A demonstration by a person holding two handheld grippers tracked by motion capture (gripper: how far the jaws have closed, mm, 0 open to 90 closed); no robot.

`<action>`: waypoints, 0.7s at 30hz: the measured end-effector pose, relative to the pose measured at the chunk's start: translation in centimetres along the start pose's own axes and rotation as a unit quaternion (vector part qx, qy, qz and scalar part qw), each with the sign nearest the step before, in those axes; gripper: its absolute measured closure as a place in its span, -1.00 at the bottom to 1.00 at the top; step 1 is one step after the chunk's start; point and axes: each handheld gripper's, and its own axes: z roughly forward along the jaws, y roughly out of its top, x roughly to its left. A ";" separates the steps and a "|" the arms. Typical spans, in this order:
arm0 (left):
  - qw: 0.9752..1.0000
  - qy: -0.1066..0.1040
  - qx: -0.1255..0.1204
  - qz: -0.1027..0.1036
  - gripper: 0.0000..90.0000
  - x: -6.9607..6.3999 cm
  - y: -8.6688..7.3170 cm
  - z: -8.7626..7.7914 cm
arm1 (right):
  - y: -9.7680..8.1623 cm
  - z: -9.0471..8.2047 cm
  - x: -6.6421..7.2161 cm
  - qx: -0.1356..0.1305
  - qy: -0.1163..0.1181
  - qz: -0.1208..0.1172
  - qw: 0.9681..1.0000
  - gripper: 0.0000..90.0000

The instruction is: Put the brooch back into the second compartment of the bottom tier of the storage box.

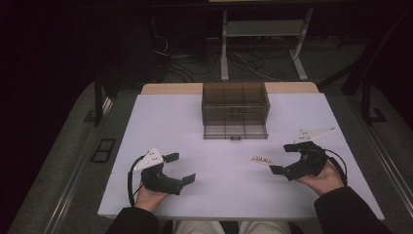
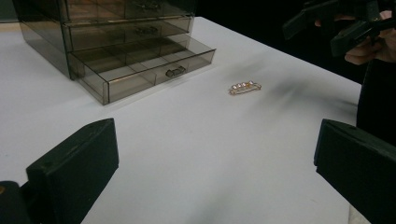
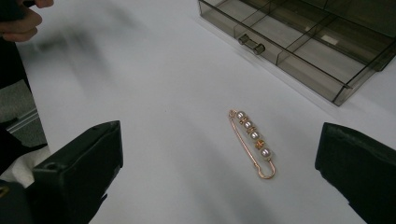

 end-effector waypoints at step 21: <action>1.000 -0.004 0.002 0.001 -1.00 -0.1 0.0 0.1 | 0.9 2.5 -1.9 0.035 0.013 -0.003 0.999 -0.99</action>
